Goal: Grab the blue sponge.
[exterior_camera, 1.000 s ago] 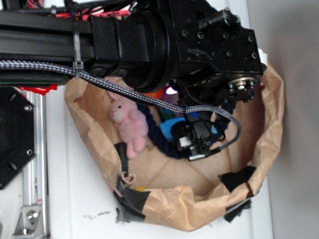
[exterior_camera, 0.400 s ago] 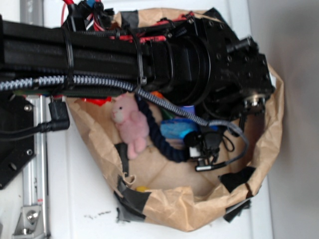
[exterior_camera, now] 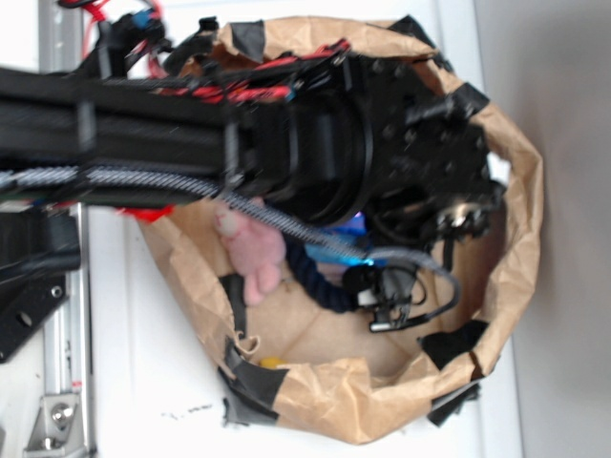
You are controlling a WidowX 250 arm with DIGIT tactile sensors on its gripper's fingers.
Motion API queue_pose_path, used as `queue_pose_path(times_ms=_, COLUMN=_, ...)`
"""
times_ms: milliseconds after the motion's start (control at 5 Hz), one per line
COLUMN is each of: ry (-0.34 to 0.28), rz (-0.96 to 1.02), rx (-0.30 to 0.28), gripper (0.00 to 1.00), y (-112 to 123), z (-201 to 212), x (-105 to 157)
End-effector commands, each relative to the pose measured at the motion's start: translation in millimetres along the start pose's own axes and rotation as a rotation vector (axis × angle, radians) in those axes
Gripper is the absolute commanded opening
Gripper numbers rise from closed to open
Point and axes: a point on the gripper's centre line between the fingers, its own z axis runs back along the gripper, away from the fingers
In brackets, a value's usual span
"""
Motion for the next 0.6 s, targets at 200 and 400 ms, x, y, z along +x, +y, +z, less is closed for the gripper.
queue_pose_path(times_ms=200, ry=0.017, rz=-0.019, rx=0.028, gripper=0.00, y=-3.3, z=-11.1, x=-13.0)
queue_pose_path(times_ms=400, ry=0.004, rz=0.000, rx=0.068, gripper=0.00, y=4.6, z=5.7, x=-13.9)
